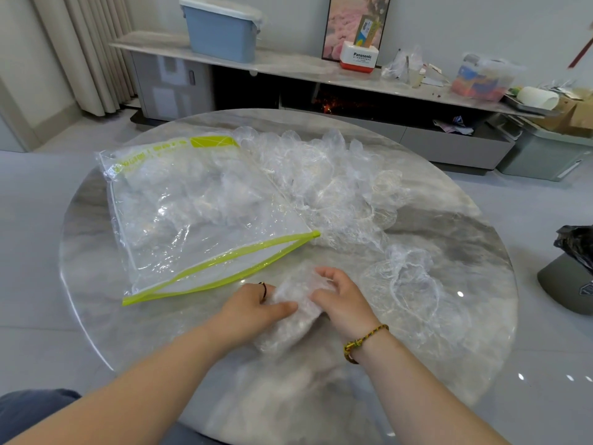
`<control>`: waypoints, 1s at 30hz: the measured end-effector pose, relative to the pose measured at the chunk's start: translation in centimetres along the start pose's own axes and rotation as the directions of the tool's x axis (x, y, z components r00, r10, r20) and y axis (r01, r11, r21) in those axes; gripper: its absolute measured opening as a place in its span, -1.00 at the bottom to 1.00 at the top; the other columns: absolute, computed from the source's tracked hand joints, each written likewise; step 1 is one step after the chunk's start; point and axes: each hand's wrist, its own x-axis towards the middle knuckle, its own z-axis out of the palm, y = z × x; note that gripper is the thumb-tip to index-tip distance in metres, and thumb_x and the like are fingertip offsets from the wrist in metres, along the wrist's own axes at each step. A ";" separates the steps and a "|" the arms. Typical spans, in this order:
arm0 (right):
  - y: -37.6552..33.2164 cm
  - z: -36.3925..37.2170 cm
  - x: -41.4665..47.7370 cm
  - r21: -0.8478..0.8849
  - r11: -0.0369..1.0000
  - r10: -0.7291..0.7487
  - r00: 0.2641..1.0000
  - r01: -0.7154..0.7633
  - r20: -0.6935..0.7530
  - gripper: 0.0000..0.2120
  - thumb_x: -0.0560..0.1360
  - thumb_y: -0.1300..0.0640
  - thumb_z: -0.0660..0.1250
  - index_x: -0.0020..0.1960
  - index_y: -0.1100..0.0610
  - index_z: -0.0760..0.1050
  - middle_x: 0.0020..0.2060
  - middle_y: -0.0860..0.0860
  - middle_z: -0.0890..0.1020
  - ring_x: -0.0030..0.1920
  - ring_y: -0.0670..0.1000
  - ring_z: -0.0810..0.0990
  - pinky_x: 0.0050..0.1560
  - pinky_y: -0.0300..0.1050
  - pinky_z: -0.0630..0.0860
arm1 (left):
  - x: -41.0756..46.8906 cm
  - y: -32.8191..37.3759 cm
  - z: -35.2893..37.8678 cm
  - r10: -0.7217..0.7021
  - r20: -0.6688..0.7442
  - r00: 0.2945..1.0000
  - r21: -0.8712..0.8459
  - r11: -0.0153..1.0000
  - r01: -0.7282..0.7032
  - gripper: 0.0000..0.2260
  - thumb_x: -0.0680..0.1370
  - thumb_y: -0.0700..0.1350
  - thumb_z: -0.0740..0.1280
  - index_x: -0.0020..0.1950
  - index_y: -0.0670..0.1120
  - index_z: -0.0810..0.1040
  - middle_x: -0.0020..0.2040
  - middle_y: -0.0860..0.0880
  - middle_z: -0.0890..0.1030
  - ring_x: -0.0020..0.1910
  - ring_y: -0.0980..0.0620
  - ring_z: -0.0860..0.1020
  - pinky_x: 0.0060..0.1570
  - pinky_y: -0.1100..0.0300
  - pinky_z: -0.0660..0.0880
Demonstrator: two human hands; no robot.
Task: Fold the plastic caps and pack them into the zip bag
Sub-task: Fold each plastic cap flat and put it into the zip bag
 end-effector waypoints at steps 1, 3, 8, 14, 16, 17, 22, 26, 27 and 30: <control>-0.2 0.4 0.2 0.140 0.990 0.016 1.000 -0.016 -0.001 -0.73 0.43 0.38 0.30 -0.07 0.03 0.40 -0.11 0.06 0.52 -0.14 -0.02 0.53 -0.06 -0.21 0.48 | -0.2 0.0 -0.2 -0.008 -0.028 1.000 -0.106 0.994 0.005 -0.88 0.46 -0.12 0.42 -0.26 -0.07 0.55 -0.33 -0.01 0.55 -0.38 0.11 0.49 -0.34 0.33 0.42; -0.4 1.5 0.3 0.363 0.930 0.039 0.997 -0.062 0.070 -0.81 0.42 0.34 0.36 -0.08 0.12 0.43 -0.20 0.08 0.59 -0.27 -0.06 0.60 -0.20 -0.23 0.55 | -0.7 -0.1 -0.9 -0.017 -0.125 0.992 -0.240 0.971 -0.014 -0.85 0.49 -0.22 0.36 -0.29 -0.13 0.57 -0.40 -0.01 0.56 -0.45 0.14 0.49 -0.42 0.37 0.40; 0.2 5.0 -0.5 0.272 0.954 0.079 0.978 -0.130 0.191 -0.72 0.53 0.30 0.22 -0.35 0.14 0.36 -0.47 0.03 0.55 -0.47 -0.08 0.53 -0.38 -0.25 0.46 | -2.3 -1.0 -2.9 0.133 -0.357 0.925 -0.107 0.977 -0.182 -0.78 0.41 -0.04 0.42 -0.32 -0.17 0.59 -0.41 0.07 0.54 -0.39 0.16 0.43 -0.33 0.29 0.34; 1.4 6.4 2.2 0.069 0.994 0.084 0.995 -0.080 -0.050 -0.68 0.49 0.27 0.25 -0.41 0.06 0.32 -0.38 0.09 0.32 -0.32 0.03 0.29 -0.30 -0.10 0.23 | -3.3 -3.3 -8.0 0.518 -0.487 0.703 0.660 0.746 -0.093 -0.72 0.27 0.12 0.41 -0.13 0.00 0.62 -0.18 0.10 0.58 -0.18 0.11 0.42 -0.15 0.24 0.43; 1.3 6.5 2.5 -0.089 0.995 0.051 0.998 -0.053 -0.026 -0.78 0.49 0.28 0.23 -0.32 0.14 0.35 -0.38 0.09 0.34 -0.34 0.00 0.29 -0.37 -0.18 0.22 | -2.7 -5.2 -9.5 0.544 -0.425 0.723 0.816 0.577 0.046 -0.52 0.05 0.04 0.61 -0.11 -0.10 0.66 -0.20 -0.06 0.62 -0.22 -0.04 0.56 -0.30 0.08 0.51; 1.2 6.6 2.6 -0.163 0.986 0.027 1.000 -0.029 -0.011 -0.78 0.50 0.28 0.22 -0.31 0.15 0.34 -0.39 0.08 0.34 -0.35 -0.03 0.28 -0.41 -0.20 0.21 | -2.4 -5.8 -9.8 0.525 -0.423 0.739 0.833 0.545 0.090 -0.49 -0.03 -0.03 0.65 -0.14 -0.12 0.67 -0.22 -0.08 0.63 -0.30 -0.10 0.59 -0.33 0.07 0.52; 0.8 7.4 3.1 -0.252 0.968 -0.002 1.000 0.007 0.017 -0.66 0.50 0.31 0.20 -0.40 0.10 0.21 -0.47 -0.01 0.26 -0.46 -0.08 0.20 -0.53 -0.32 0.14 | -1.5 -5.7 -10.1 0.623 -0.384 0.682 0.887 0.454 0.085 -0.81 0.30 -0.12 0.23 -0.42 -0.04 0.63 -0.46 0.06 0.56 -0.49 -0.01 0.53 -0.32 0.20 0.11; 0.0 9.8 4.1 -0.317 0.946 -0.042 0.996 0.065 0.078 -0.61 0.52 0.30 0.18 -0.42 0.09 0.15 -0.50 -0.02 0.20 -0.56 -0.15 0.18 -0.56 -0.33 0.13 | -1.5 -5.7 -10.8 0.644 -0.477 0.598 0.822 0.568 0.044 -0.69 0.38 -0.09 0.12 -0.44 -0.06 0.61 -0.47 0.05 0.56 -0.41 0.02 0.46 -0.33 0.20 0.14; -0.3 10.5 4.3 -0.328 0.941 -0.058 0.994 0.084 0.088 -0.60 0.53 0.30 0.17 -0.42 0.09 0.14 -0.50 -0.03 0.19 -0.60 -0.14 0.18 -0.56 -0.33 0.14 | -1.5 -5.5 -10.8 0.665 -0.511 0.545 0.792 0.611 -0.003 -0.70 0.39 -0.08 0.14 -0.40 -0.07 0.62 -0.44 0.04 0.58 -0.34 0.06 0.42 -0.31 0.21 0.17; -1.9 12.4 5.2 -0.353 0.918 -0.165 0.984 0.180 0.073 -0.58 0.54 0.29 0.18 -0.44 0.10 0.14 -0.51 -0.02 0.21 -0.54 -0.13 0.21 -0.50 -0.29 0.19 | -1.7 -4.3 -11.1 0.730 -0.553 0.401 0.743 0.650 -0.161 -0.75 0.42 -0.07 0.21 -0.28 -0.11 0.66 -0.33 -0.01 0.61 -0.23 0.06 0.37 -0.25 0.25 0.25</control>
